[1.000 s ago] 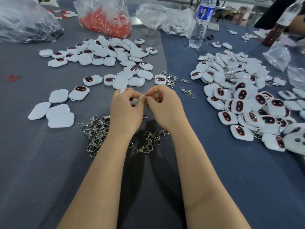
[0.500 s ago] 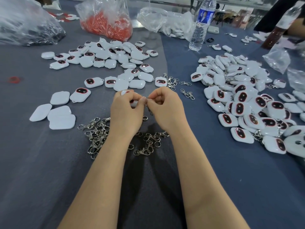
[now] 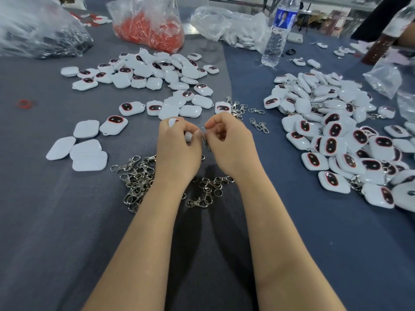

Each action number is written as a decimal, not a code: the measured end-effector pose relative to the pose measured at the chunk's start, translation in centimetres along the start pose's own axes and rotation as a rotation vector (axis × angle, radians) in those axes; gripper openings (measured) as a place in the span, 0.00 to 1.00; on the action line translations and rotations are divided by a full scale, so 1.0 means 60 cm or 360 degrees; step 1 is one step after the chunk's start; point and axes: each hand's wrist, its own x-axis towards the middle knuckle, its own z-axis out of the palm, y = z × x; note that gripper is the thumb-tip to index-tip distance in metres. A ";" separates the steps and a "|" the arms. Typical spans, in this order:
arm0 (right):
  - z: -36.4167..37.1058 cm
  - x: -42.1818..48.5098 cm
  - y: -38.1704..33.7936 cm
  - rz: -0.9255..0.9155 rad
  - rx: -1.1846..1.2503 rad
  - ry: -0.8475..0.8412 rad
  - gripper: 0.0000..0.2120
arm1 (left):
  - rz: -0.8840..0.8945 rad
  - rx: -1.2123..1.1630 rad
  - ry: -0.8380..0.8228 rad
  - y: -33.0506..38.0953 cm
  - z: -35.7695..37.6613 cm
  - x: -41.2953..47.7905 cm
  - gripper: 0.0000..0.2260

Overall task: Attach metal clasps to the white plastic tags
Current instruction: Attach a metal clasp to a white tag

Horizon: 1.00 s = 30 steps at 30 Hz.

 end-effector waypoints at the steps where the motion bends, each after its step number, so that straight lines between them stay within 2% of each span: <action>1: 0.000 0.000 0.001 -0.0012 -0.0052 0.0002 0.10 | 0.0030 0.0022 0.0015 0.000 0.000 -0.002 0.03; 4: -0.003 0.003 0.002 -0.0013 -0.0101 0.0054 0.11 | 0.0086 0.0095 0.0034 -0.001 0.000 -0.004 0.01; 9: -0.004 0.004 -0.001 0.0000 -0.0115 0.0037 0.05 | 0.0148 0.0166 -0.0007 0.006 0.001 -0.008 0.02; 15: -0.013 0.002 -0.006 -0.0012 -0.0150 -0.0041 0.07 | 0.0125 0.0029 0.0063 0.003 0.002 -0.005 0.02; 25: -0.008 0.003 -0.005 -0.0019 -0.0175 0.0030 0.07 | 0.0143 -0.0025 0.0032 -0.003 0.003 -0.002 0.03; 30: 0.002 -0.001 -0.009 -0.0088 0.0057 0.0125 0.08 | 0.0158 0.0010 0.0022 -0.006 0.008 -0.003 0.03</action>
